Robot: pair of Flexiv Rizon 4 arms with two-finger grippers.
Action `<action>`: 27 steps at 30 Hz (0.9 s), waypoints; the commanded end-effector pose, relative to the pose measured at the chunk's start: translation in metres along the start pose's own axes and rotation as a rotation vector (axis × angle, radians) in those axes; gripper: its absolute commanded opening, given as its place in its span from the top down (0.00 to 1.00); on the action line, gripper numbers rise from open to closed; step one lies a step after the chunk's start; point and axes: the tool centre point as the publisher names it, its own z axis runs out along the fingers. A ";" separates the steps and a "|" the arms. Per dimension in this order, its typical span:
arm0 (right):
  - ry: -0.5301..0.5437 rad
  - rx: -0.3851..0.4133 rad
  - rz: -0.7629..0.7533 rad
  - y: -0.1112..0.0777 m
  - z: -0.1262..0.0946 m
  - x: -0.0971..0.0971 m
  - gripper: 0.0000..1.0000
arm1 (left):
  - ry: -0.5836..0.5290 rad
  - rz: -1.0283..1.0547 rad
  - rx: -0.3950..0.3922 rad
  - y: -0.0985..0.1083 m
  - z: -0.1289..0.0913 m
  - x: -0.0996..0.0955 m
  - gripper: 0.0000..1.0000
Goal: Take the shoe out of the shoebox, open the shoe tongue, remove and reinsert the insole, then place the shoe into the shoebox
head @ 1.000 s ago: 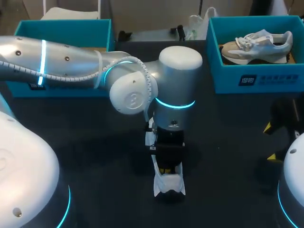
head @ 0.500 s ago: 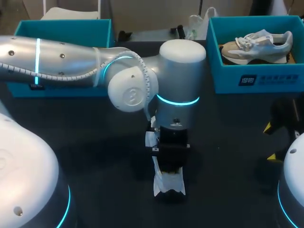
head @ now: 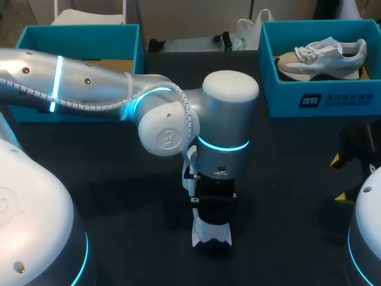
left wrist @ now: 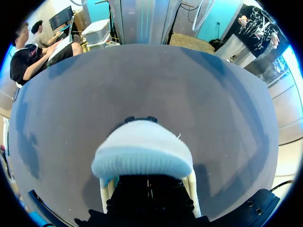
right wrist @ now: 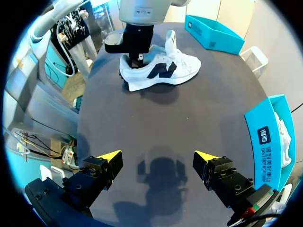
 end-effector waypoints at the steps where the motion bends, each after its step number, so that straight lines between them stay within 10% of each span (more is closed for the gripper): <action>1: -0.003 0.002 0.000 0.000 0.000 0.002 0.00 | -0.019 -0.019 -0.040 0.014 -0.006 0.004 1.00; 10: -0.003 0.002 0.000 0.000 0.000 0.002 0.00 | -0.065 -0.027 -0.078 0.010 -0.030 0.004 1.00; 27: -0.003 0.002 0.000 0.000 0.000 0.002 0.00 | 0.026 -0.025 -0.060 0.011 0.000 -0.006 1.00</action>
